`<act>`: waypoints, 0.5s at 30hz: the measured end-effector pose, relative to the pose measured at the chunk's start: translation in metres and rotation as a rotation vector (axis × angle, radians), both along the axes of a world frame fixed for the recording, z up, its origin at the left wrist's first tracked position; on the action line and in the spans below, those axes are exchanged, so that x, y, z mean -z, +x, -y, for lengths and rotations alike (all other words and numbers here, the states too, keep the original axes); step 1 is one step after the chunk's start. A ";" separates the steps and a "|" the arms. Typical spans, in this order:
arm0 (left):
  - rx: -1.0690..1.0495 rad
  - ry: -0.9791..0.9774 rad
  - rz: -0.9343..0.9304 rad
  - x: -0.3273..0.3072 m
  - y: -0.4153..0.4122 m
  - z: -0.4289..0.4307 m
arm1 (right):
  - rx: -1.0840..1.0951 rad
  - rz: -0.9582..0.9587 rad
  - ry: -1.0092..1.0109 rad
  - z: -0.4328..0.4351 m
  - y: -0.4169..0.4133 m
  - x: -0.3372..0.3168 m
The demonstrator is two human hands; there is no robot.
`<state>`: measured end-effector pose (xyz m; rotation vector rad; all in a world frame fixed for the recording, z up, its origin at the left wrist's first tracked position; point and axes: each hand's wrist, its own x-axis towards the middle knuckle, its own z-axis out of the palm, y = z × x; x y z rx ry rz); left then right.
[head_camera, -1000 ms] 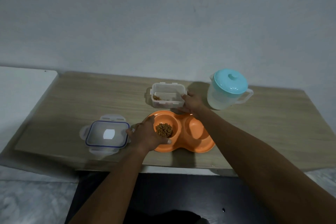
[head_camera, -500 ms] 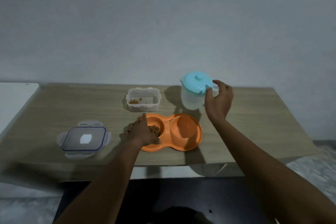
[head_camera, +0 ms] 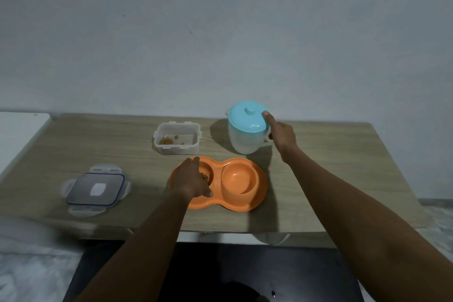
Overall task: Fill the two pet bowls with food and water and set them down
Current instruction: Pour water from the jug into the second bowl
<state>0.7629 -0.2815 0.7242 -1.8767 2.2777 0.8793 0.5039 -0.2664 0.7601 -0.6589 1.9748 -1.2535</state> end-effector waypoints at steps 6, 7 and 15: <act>-0.028 -0.006 0.019 0.001 -0.007 0.002 | 0.143 0.263 -0.152 0.006 -0.001 0.009; -0.027 -0.006 0.024 0.001 -0.007 0.001 | 0.157 0.264 -0.159 0.006 -0.003 0.011; -0.048 0.011 0.033 -0.001 -0.008 0.000 | 0.065 0.167 -0.249 -0.023 -0.032 -0.012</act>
